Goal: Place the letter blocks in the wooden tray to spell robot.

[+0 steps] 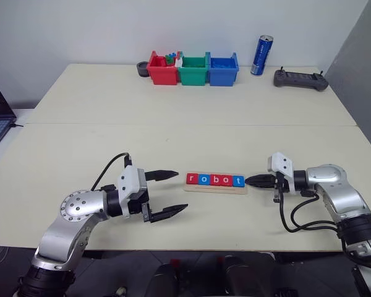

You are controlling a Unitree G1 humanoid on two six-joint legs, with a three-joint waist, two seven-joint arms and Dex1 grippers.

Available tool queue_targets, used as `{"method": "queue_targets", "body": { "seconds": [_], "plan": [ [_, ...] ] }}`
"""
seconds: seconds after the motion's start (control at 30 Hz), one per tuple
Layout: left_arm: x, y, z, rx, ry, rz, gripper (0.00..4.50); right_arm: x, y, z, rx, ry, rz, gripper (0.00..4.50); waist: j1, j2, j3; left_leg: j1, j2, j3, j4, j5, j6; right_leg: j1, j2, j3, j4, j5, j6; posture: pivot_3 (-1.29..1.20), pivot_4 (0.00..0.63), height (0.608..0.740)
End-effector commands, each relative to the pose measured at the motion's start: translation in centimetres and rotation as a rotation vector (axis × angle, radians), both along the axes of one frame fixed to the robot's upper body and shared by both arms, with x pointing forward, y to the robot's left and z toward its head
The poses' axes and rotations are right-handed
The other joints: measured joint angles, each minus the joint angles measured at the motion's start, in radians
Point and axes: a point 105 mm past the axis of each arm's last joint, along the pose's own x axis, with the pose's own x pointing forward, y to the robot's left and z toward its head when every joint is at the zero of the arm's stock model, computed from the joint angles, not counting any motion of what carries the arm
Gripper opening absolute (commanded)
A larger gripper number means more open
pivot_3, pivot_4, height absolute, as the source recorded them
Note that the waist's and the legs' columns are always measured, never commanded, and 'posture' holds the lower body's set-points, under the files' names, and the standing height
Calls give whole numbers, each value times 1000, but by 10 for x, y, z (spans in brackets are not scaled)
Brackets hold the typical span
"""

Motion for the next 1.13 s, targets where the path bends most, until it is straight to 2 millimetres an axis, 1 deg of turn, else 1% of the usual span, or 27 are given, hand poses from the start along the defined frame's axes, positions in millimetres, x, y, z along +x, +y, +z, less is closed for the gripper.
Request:
{"method": "queue_targets", "body": {
  "seconds": [0.03,0.4,0.53,0.57,0.67,0.73,0.8,0.9,0.97,1.13],
  "plan": [
    [-3,1,10,-8,-36,-10,4500,3,-1,12,0,-39,5,43,0,0,0,0,0,0,0,0,0,0,0,0,0,0,0,0,150,740],
    [-4,3,8,-4,-28,-3,4500,-2,1,15,12,-32,10,43,0,0,0,0,0,0,0,0,0,0,0,0,0,0,0,0,150,740],
    [6,18,6,-24,19,144,4500,-12,2,34,70,-48,-57,43,2,0,0,0,0,-1,0,0,0,0,0,0,0,0,0,0,150,740],
    [6,20,5,-15,20,160,4500,-16,3,36,80,-48,-69,43,2,0,0,-1,0,-1,0,0,0,0,0,0,0,0,0,0,150,740],
    [-4,22,-2,-9,56,200,4500,-31,10,47,144,-60,-184,43,2,0,0,-1,0,-1,0,0,0,0,0,0,0,0,0,0,150,740],
    [-12,19,-8,6,82,211,4500,-45,13,44,173,-54,-266,43,4,0,0,-1,0,-2,-1,0,0,0,0,0,0,0,0,0,150,740],
    [-18,16,-14,26,104,217,4500,-60,14,38,192,-20,-307,43,9,0,0,-1,0,-3,-1,0,0,0,0,-1,0,0,0,0,150,740],
    [-22,12,-15,25,114,199,4500,-74,16,31,173,-2,-300,43,11,0,0,-1,0,-1,0,0,0,0,0,0,-1,0,0,0,150,740],
    [-22,11,-15,30,114,190,4500,-78,14,27,153,-2,-304,43,11,0,0,0,0,0,0,0,0,1,0,0,-1,0,1,0,150,740],
    [-14,16,-16,43,107,198,4500,-75,9,26,150,-15,-331,43,7,0,0,1,1,1,0,0,0,1,2,1,-1,0,1,0,150,740]
  ]
}}
